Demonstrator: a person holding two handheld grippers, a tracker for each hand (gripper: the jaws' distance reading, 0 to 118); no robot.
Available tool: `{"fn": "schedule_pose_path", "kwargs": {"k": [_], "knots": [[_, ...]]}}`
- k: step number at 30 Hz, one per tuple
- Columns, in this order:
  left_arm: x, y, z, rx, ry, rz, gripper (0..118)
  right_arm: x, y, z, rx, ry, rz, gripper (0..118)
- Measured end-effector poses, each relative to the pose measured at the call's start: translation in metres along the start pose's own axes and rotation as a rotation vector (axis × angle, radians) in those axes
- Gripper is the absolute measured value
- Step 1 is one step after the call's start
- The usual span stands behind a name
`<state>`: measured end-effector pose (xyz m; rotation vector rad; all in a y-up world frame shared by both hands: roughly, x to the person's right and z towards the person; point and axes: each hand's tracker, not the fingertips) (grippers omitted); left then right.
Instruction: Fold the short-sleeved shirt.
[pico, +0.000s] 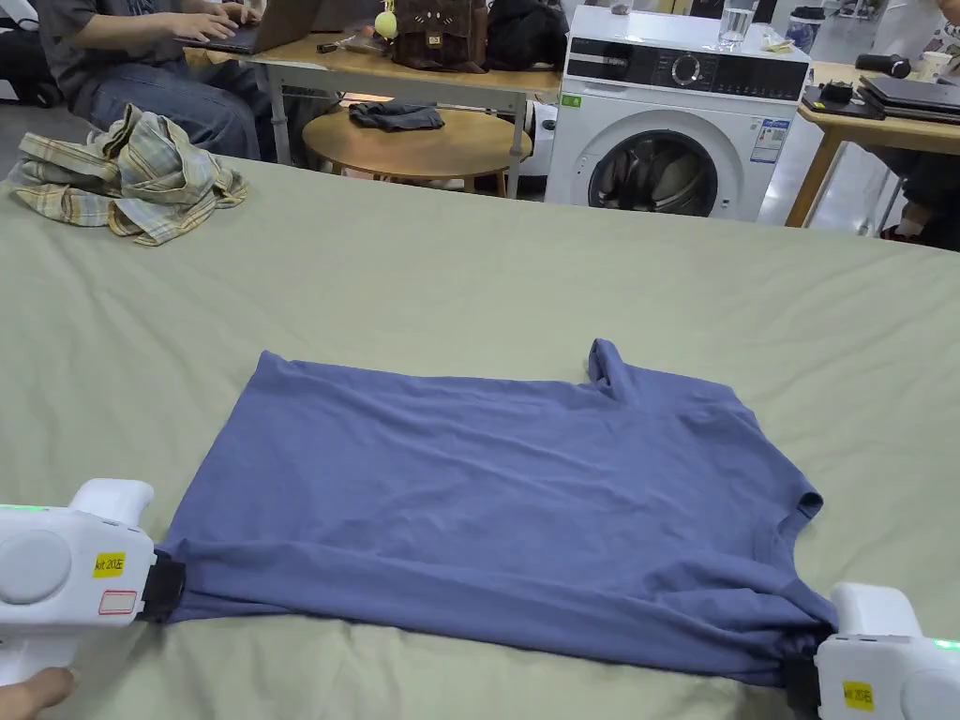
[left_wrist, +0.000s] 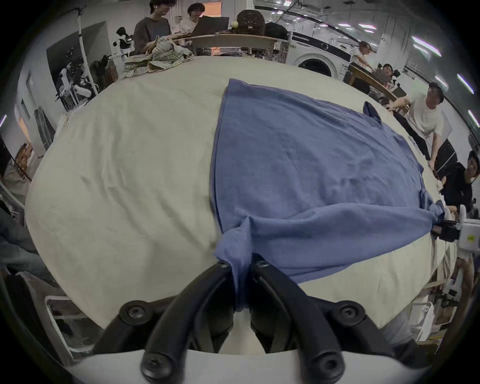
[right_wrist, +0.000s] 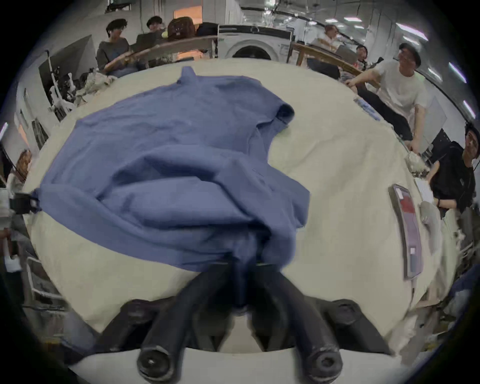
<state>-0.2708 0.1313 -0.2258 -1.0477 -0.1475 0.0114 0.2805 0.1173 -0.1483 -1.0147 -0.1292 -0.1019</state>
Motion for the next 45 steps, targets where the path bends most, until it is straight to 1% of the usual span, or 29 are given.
{"fn": "schedule_pose_path", "kwargs": {"k": [1, 2, 3, 5, 8, 10, 13, 16, 18, 20, 23, 25, 26, 28, 30, 31, 32, 33, 34, 36, 37, 39, 40, 41, 42, 43, 44, 45], "knots": [[0.0, 0.001, 0.003, 0.008, 0.003, -0.002, 3, -0.001, 0.002, 0.002, -0.001, -0.011, 0.024, 2], [0.0, 0.003, 0.008, 0.032, -0.003, -0.009, 3, -0.002, 0.006, 0.009, 0.057, -0.012, 0.058, 2], [0.001, 0.006, 0.014, 0.057, -0.009, -0.012, 3, -0.002, 0.011, 0.015, 0.066, -0.022, 0.056, 2], [0.0, 0.015, 0.024, 0.101, -0.022, 0.001, 3, -0.001, 0.024, 0.028, 0.131, 0.003, 0.043, 2], [0.001, 0.033, 0.04, 0.211, -0.043, -0.001, 3, -0.006, 0.05, 0.041, 0.19, -0.004, 0.055, 2], [0.0, 0.048, 0.045, 0.243, -0.056, 0.024, 3, -0.009, 0.068, 0.042, 0.218, -0.008, 0.063, 2], [-0.004, 0.074, 0.034, 0.24, -0.048, 0.034, 4, -0.013, 0.095, 0.029, 0.22, -0.013, 0.059, 2], [-0.008, 0.098, 0.01, 0.209, -0.037, 0.05, 4, -0.017, 0.119, 0.003, 0.213, -0.021, 0.06, 2], [-0.011, 0.112, -0.014, 0.146, -0.022, 0.072, 4, -0.017, 0.131, -0.018, 0.204, -0.014, 0.046, 2], [-0.013, 0.121, -0.033, 0.133, -0.016, 0.075, 4, -0.018, 0.141, -0.037, 0.181, -0.016, 0.032, 3], [-0.016, 0.133, -0.058, 0.085, -0.009, 0.098, 4, -0.019, 0.149, -0.064, 0.141, -0.012, 0.036, 3], [-0.015, 0.136, -0.073, 0.052, -0.014, 0.101, 4, -0.021, 0.15, -0.079, 0.102, -0.036, 0.052, 4], [-0.014, 0.138, -0.08, 0.043, -0.003, 0.103, 4, -0.021, 0.151, -0.085, 0.1, -0.03, 0.051, 6], [-0.011, 0.138, -0.085, 0.029, -0.012, 0.099, 4, -0.02, 0.149, -0.09, 0.101, -0.032, 0.045, 6], [-0.008, 0.139, -0.085, 0.033, -0.004, 0.092, 4, -0.022, 0.148, -0.084, 0.134, -0.053, 0.038, 18], [-0.008, 0.139, -0.083, 0.035, -0.003, 0.092, 5, -0.022, 0.147, -0.081, 0.155, -0.062, 0.036, 23], [-0.007, 0.138, -0.079, 0.042, 0.001, 0.094, 16, -0.023, 0.147, -0.074, 0.186, -0.061, 0.027, 32], [-0.005, 0.137, -0.074, 0.059, 0.013, 0.093, 29, -0.025, 0.147, -0.067, 0.227, -0.053, 0.015, 43], [-0.004, 0.136, -0.068, 0.081, 0.012, 0.089, 37, -0.026, 0.147, -0.061, 0.257, -0.042, 0.01, 52], [-0.003, 0.132, -0.054, 0.146, -0.036, 0.093, 45, -0.033, 0.144, -0.046, 0.325, -0.031, -0.004, 53], [-0.001, 0.129, -0.048, 0.164, -0.045, 0.095, 46, -0.036, 0.142, -0.04, 0.357, -0.013, -0.005, 53], [0.005, 0.118, -0.033, 0.237, -0.078, 0.064, 46, -0.046, 0.136, -0.025, 0.423, 0.006, -0.016, 52], [0.005, 0.115, -0.029, 0.26, -0.077, 0.064, 46, -0.051, 0.133, -0.02, 0.449, 0.015, -0.018, 50], [0.008, 0.107, -0.021, 0.293, -0.08, 0.061, 46, -0.056, 0.128, -0.014, 0.486, 0.018, -0.021, 37], [0.011, 0.098, -0.013, 0.335, -0.096, 0.048, 46, -0.061, 0.124, -0.008, 0.517, 0.013, -0.014, 20], [0.014, 0.092, -0.007, 0.365, -0.096, 0.047, 42, -0.065, 0.121, -0.006, 0.537, 0.004, -0.014, 4], [0.015, 0.085, -0.003, 0.4, -0.092, 0.04, 26, -0.071, 0.116, -0.003, 0.557, -0.01, -0.014, 0], [0.018, 0.078, 0.002, 0.414, -0.078, 0.036, 6, -0.074, 0.112, 0.001, 0.566, -0.008, -0.01, 0]]}}
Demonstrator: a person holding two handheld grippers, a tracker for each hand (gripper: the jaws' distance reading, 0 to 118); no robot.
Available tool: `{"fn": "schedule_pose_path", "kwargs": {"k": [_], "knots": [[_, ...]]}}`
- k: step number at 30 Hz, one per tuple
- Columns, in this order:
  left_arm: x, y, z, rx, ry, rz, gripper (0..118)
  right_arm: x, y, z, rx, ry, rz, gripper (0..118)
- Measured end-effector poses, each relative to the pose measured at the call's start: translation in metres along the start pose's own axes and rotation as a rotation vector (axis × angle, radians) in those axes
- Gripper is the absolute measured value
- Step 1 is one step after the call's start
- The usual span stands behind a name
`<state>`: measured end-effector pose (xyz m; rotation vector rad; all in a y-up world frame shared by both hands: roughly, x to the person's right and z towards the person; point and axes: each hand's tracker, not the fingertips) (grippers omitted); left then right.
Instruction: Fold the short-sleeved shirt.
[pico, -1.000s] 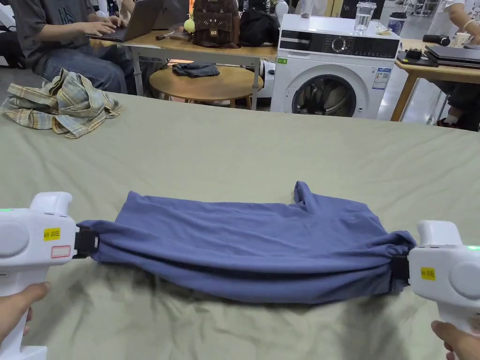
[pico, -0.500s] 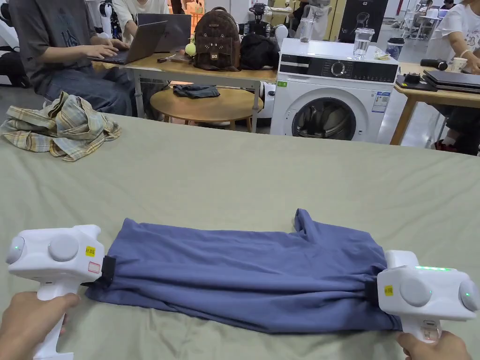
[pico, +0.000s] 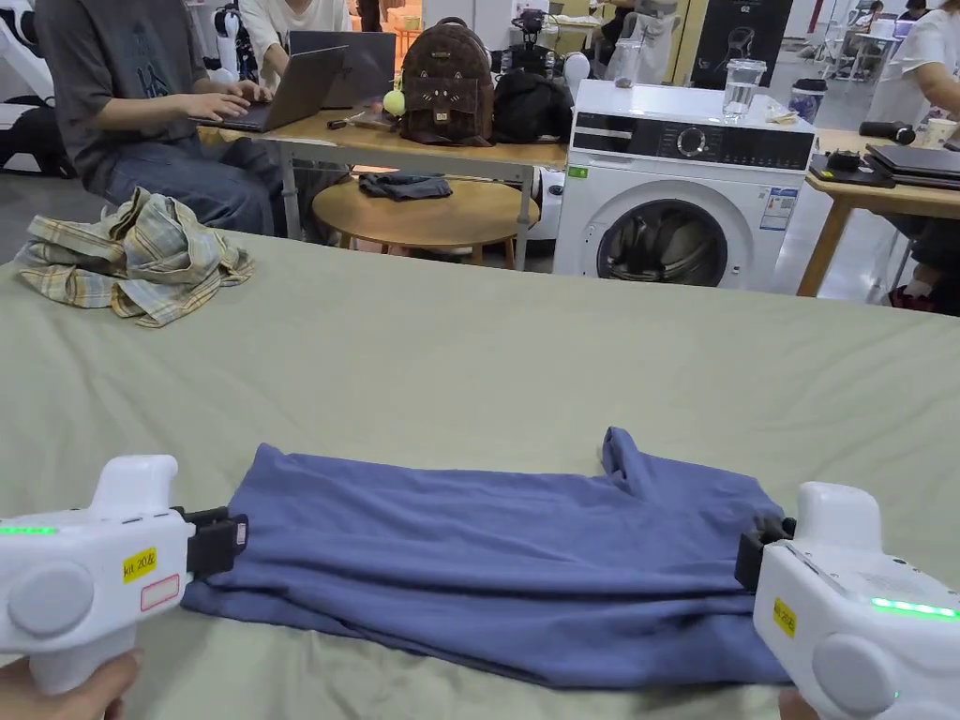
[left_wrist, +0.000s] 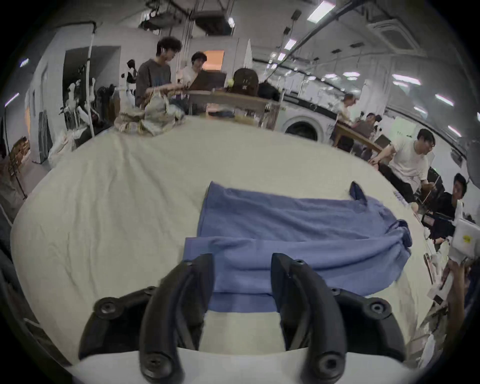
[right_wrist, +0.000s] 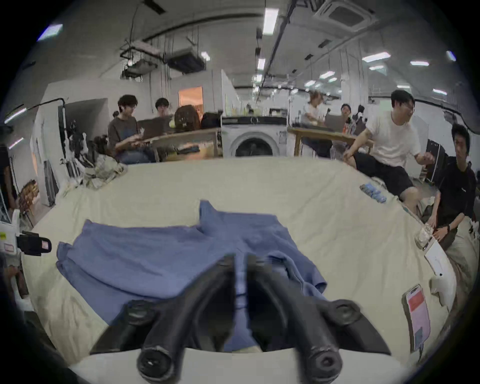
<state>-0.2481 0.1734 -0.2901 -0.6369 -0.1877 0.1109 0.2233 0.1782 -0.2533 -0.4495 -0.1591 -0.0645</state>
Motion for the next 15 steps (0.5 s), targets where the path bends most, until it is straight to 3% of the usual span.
{"fn": "schedule_pose_path", "kwargs": {"k": [1, 9, 15], "knots": [[0.002, -0.003, 0.003, 0.002, 0.011, -0.008, 0, -0.002, -0.001, 0.004, 0.005, 0.011, 0.0, 0], [-0.016, -0.002, 0.003, -0.062, 0.083, 0.0, 0, -0.008, -0.014, 0.013, -0.014, 0.023, -0.002, 0], [-0.039, 0.023, -0.041, -0.292, 0.101, 0.051, 0, 0.001, -0.023, 0.009, -0.049, 0.021, 0.011, 0]]}}
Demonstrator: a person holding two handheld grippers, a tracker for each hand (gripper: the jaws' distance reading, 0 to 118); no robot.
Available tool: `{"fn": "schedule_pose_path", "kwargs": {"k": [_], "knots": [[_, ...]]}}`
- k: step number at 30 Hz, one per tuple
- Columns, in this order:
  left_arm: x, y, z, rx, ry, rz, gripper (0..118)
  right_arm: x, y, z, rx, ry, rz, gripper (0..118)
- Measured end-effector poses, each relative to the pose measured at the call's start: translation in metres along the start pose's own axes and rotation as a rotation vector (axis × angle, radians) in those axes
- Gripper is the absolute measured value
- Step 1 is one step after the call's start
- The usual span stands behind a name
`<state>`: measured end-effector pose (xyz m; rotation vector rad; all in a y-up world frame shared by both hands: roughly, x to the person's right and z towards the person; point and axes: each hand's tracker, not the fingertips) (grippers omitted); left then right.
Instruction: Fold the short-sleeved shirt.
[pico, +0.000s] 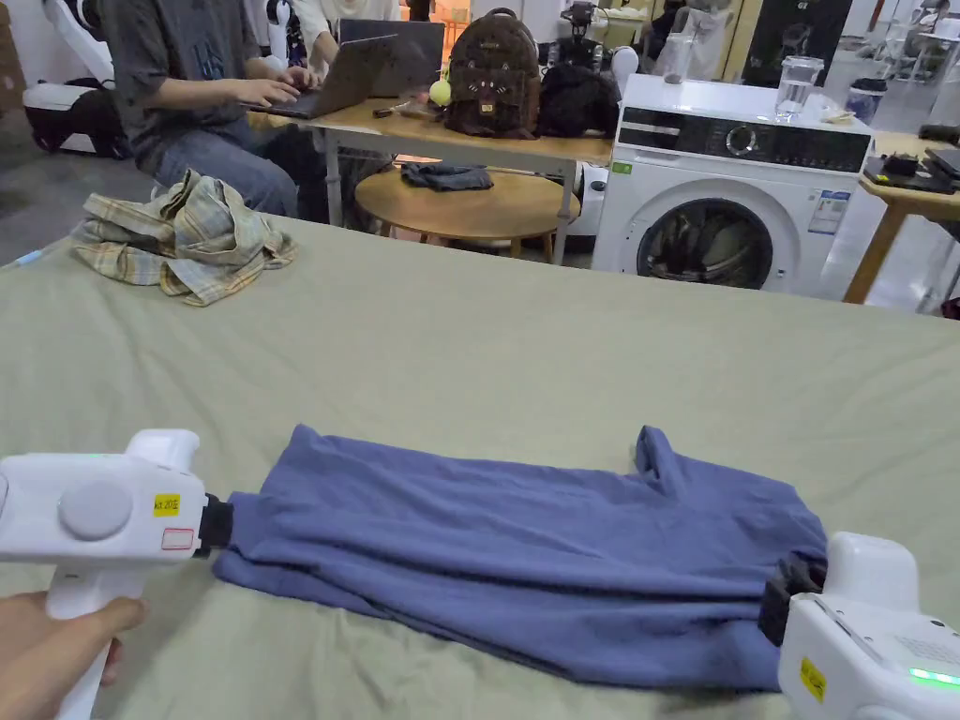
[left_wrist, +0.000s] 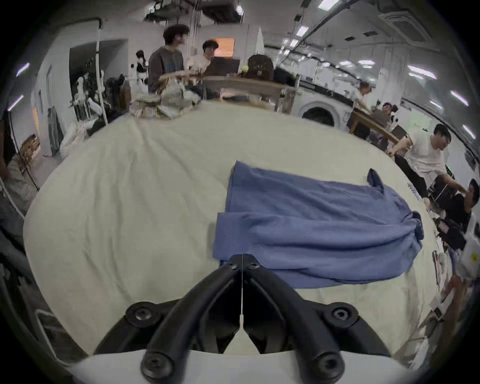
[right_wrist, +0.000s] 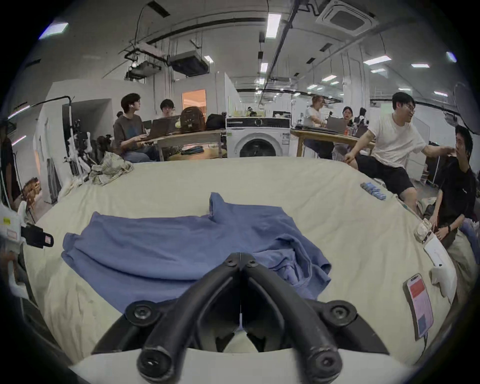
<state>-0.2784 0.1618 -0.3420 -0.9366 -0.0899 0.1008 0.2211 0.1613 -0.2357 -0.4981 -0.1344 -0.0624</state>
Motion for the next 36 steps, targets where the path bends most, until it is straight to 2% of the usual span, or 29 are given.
{"fn": "schedule_pose_path", "kwargs": {"k": [1, 3, 4, 7, 8, 10, 11, 13, 14, 15, 20, 21, 22, 23, 24, 28, 29, 31, 32, 36], "knots": [[-0.002, 0.005, -0.007, -0.039, -0.004, 0.001, 4, 0.001, -0.001, -0.001, -0.008, -0.004, 0.003, 0], [-0.003, 0.013, -0.028, -0.136, 0.005, 0.006, 41, 0.004, -0.005, -0.002, -0.026, -0.009, 0.008, 0], [-0.002, 0.013, -0.033, -0.162, 0.007, -0.003, 54, 0.006, -0.006, -0.003, -0.033, -0.012, 0.006, 0], [0.003, 0.011, -0.066, -0.29, 0.053, -0.024, 59, 0.011, -0.012, -0.007, -0.055, -0.02, -0.001, 0], [0.007, 0.009, -0.066, -0.262, 0.055, -0.027, 60, 0.013, -0.013, -0.008, -0.065, -0.022, -0.005, 0], [0.014, 0.009, -0.058, -0.237, 0.081, -0.007, 60, 0.016, -0.015, -0.01, -0.085, -0.023, -0.008, 0], [0.019, 0.008, -0.057, -0.236, 0.097, -0.027, 55, 0.018, -0.016, -0.01, -0.094, -0.027, -0.01, 0], [0.024, 0.003, -0.051, -0.204, 0.09, -0.102, 34, 0.023, -0.017, -0.012, -0.111, -0.033, -0.012, 0], [0.027, 0.001, -0.048, -0.193, 0.065, -0.122, 12, 0.026, -0.017, -0.014, -0.124, -0.036, -0.014, 0], [0.028, -0.001, -0.045, -0.195, 0.067, -0.105, 5, 0.03, -0.016, -0.016, -0.137, -0.043, -0.016, 0], [0.023, -0.015, -0.023, -0.147, 0.025, -0.117, 3, 0.053, -0.001, -0.032, -0.22, -0.059, -0.008, 0], [0.02, -0.017, -0.017, -0.128, 0.017, -0.098, 3, 0.057, 0.002, -0.037, -0.244, -0.067, 0.0, 11], [0.019, -0.02, -0.012, -0.108, 0.014, -0.092, 3, 0.06, 0.005, -0.044, -0.28, -0.063, 0.006, 30], [0.018, -0.023, -0.006, -0.097, 0.009, -0.095, 3, 0.065, 0.006, -0.051, -0.289, -0.067, 0.011, 55], [0.017, -0.024, -0.003, -0.087, 0.008, -0.094, 3, 0.067, 0.006, -0.061, -0.334, -0.067, 0.033, 60], [0.015, -0.028, 0.001, -0.053, 0.001, -0.091, 3, 0.068, -0.009, -0.097, -0.547, 0.023, 0.044, 58], [0.015, -0.028, 0.001, -0.048, 0.001, -0.088, 3, 0.066, -0.015, -0.1, -0.562, 0.007, 0.066, 45], [0.015, -0.029, 0.002, -0.039, -0.002, -0.094, 3, 0.062, -0.017, -0.088, -0.473, -0.007, 0.077, 32], [0.015, -0.029, 0.003, -0.033, -0.002, -0.092, 3, 0.063, -0.015, -0.084, -0.484, 0.013, 0.074, 7], [0.012, -0.027, 0.01, -0.011, -0.013, -0.08, 3, 0.065, -0.009, -0.064, -0.469, 0.02, 0.054, 5]]}}
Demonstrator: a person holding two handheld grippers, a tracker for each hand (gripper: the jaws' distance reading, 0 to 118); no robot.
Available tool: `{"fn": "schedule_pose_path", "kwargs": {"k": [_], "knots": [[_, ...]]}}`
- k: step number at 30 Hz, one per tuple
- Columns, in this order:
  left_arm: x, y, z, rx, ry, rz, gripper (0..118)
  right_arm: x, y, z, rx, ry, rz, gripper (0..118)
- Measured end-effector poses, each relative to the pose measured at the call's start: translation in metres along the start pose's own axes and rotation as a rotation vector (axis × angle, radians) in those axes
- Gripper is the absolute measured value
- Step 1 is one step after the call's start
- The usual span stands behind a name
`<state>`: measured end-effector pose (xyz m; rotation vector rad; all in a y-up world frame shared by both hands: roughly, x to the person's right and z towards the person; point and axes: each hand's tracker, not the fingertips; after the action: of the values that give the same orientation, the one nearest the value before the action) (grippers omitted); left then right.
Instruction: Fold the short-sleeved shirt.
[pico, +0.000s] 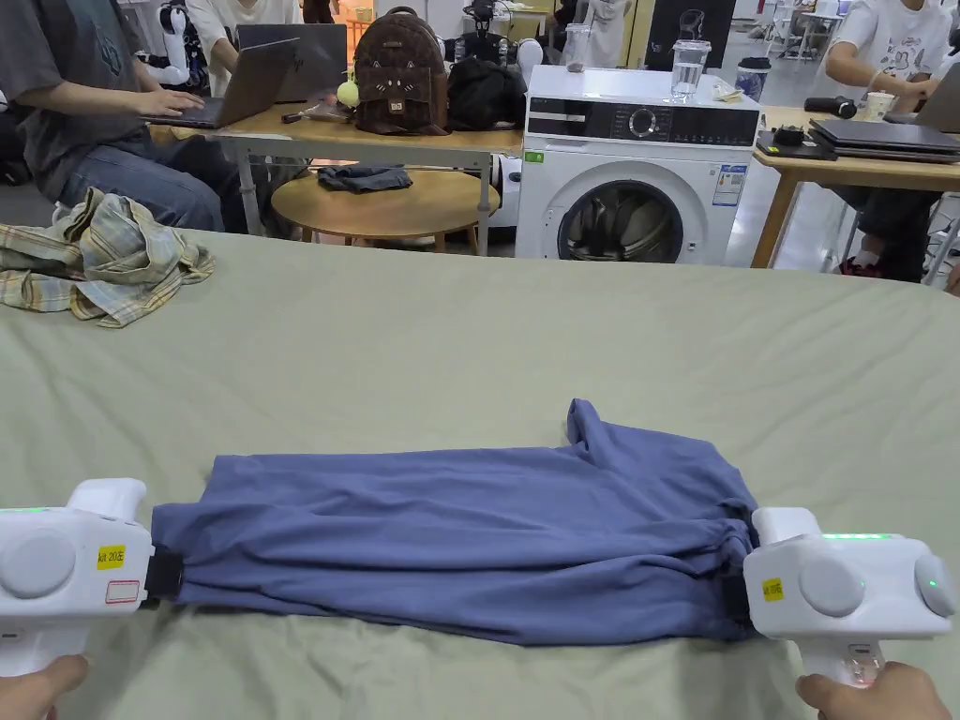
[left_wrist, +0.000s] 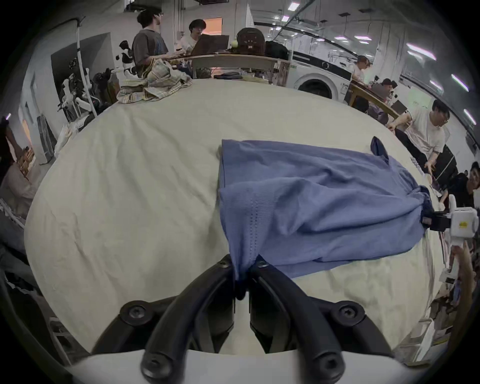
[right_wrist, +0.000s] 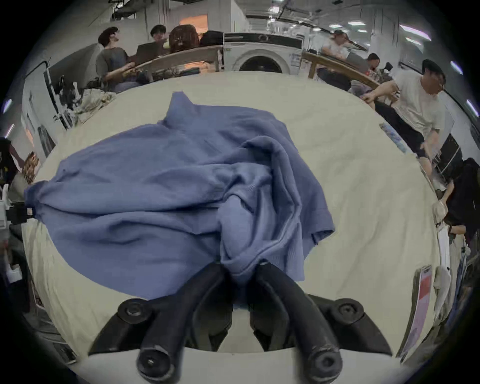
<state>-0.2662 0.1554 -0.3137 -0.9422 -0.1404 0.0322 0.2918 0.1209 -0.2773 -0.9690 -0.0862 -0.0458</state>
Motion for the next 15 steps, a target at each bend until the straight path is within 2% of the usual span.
{"fn": "schedule_pose_path", "kwargs": {"k": [9, 15], "knots": [[-0.007, -0.014, 0.044, 0.011, -0.036, -0.006, 3, -0.001, -0.032, 0.083, 0.052, -0.046, 0.038, 5], [-0.015, -0.046, 0.045, -0.063, -0.062, -0.014, 3, 0.003, -0.068, 0.1, -0.031, -0.036, 0.049, 5]]}}
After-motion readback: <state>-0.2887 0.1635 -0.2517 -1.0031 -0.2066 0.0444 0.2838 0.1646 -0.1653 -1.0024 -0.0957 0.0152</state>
